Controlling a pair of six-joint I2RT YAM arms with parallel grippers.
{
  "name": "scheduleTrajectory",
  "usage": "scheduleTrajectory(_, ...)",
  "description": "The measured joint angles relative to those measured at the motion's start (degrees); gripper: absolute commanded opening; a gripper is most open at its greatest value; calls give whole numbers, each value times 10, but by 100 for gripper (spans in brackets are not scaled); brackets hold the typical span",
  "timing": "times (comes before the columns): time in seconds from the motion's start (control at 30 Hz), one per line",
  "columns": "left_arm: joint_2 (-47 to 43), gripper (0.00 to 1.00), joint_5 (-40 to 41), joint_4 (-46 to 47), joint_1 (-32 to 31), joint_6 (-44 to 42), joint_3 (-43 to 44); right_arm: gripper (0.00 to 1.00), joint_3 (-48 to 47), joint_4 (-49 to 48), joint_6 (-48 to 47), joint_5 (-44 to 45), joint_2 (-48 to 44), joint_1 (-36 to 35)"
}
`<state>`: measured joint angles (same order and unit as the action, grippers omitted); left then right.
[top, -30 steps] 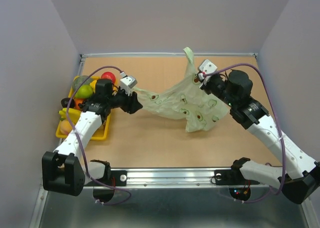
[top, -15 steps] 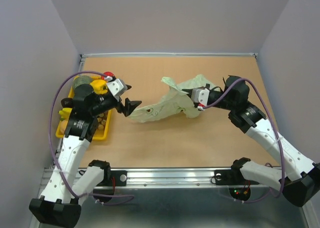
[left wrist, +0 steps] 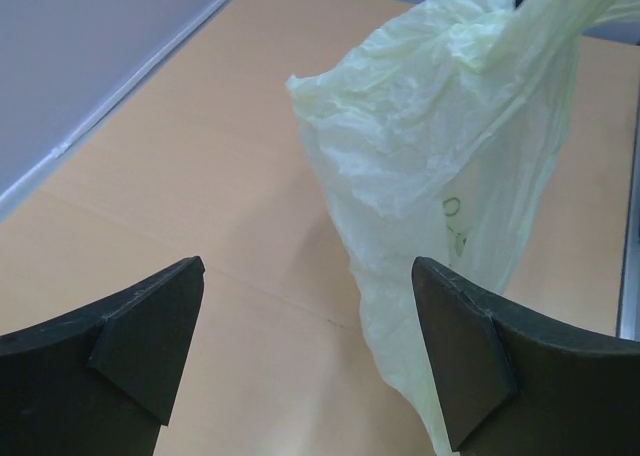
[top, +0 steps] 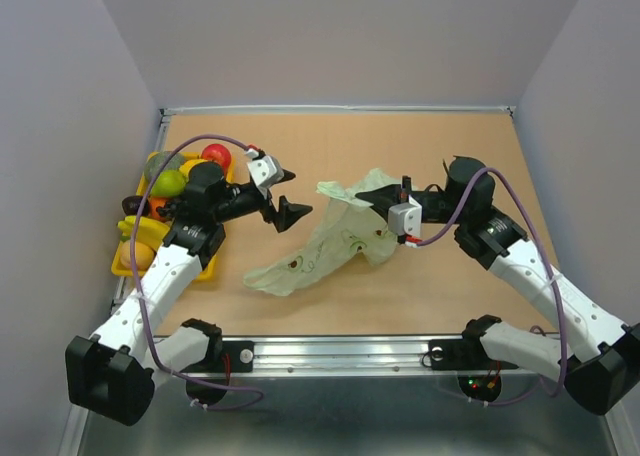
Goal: Place the fake fruits into the plastic bag and tie a complex knot
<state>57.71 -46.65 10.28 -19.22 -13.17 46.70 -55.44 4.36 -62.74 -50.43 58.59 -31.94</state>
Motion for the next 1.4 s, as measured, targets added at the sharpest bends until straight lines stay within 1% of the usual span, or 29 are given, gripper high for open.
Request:
scheduleTrajectory(0.2, 9, 97, -27, 16, -45, -9, -23, 0, 0, -23, 1, -13, 8, 0)
scheduleTrajectory(0.3, 14, 97, -25, 31, -63, -7, -39, 1, 0, -37, 8, -24, 11, 0)
scheduleTrajectory(0.37, 25, 94, -14, 46, -78, 3, -47, 3, 0, -46, 13, -30, 11, 0)
scheduleTrajectory(0.43, 39, 85, 4, 65, -95, 15, -49, 4, 0, -62, 23, -39, 11, -1)
scheduleTrajectory(0.47, 47, 71, 14, 78, -101, 27, -50, 6, 1, -74, 33, -42, 11, -2)
scheduleTrajectory(0.53, 61, 54, 30, 103, -108, 50, -50, 11, 2, -99, 58, -47, 14, -5)
scheduleTrajectory(0.57, 66, 25, 37, 111, -110, 64, -50, 15, 5, -116, 74, -49, 15, -8)
scheduleTrajectory(0.6, 70, 14, 42, 118, -110, 74, -50, 17, 12, -143, 94, -52, 16, -12)
scheduleTrajectory(0.63, 70, 5, 44, 120, -109, 87, -50, 19, 21, -171, 119, -53, 18, -15)
scheduleTrajectory(0.67, 70, 0, 50, 128, -109, 97, -51, 27, 29, -209, 155, -49, 24, -17)
scheduleTrajectory(0.7, 70, 0, 52, 131, -109, 116, -51, 39, 30, -231, 178, -48, 33, -19)
scheduleTrajectory(0.73, 69, 0, 56, 137, -109, 132, -51, 53, 30, -254, 205, -38, 46, -21)
scheduleTrajectory(0.77, 67, 0, 61, 141, -109, 161, -52, 71, 27, -271, 237, -26, 61, -23)
scheduleTrajectory(0.8, 64, 0, 65, 144, -109, 185, -55, 74, 24, -281, 251, -19, 70, -23)
scheduleTrajectory(0.83, 60, 0, 69, 145, -109, 210, -58, 75, 11, -297, 292, 9, 99, -24)
scheduleTrajectory(0.9, 53, 0, 84, 147, -109, 262, -63, 86, -19, -297, 365, 73, 143, -24)
scheduleTrajectory(0.93, 49, 0, 95, 148, -109, 294, -66, 90, -35, -289, 386, 101, 157, -24)
scheduleTrajectory(0.97, 47, 0, 104, 148, -106, 325, -67, 93, -59, -263, 416, 142, 171, -24)
scheduleTrajectory(1.07, 43, 0, 126, 150, -95, 414, -67, 94, -106, -193, 466, 232, 175, -21)
scheduleTrajectory(1.13, 44, 0, 139, 151, -84, 467, -67, 95, -120, -151, 484, 278, 158, -18)
scheduleTrajectory(1.2, 48, 0, 148, 154, -76, 508, -67, 95, -122, -91, 508, 336, 111, -16)
scheduleTrajectory(1.3, 67, 0, 165, 157, -73, 561, -67, 95, -124, -34, 542, 374, 59, -15)
scheduleTrajectory(1.4, 89, 0, 173, 156, -73, 594, -64, 95, -133, 15, 605, 380, 31, -15)
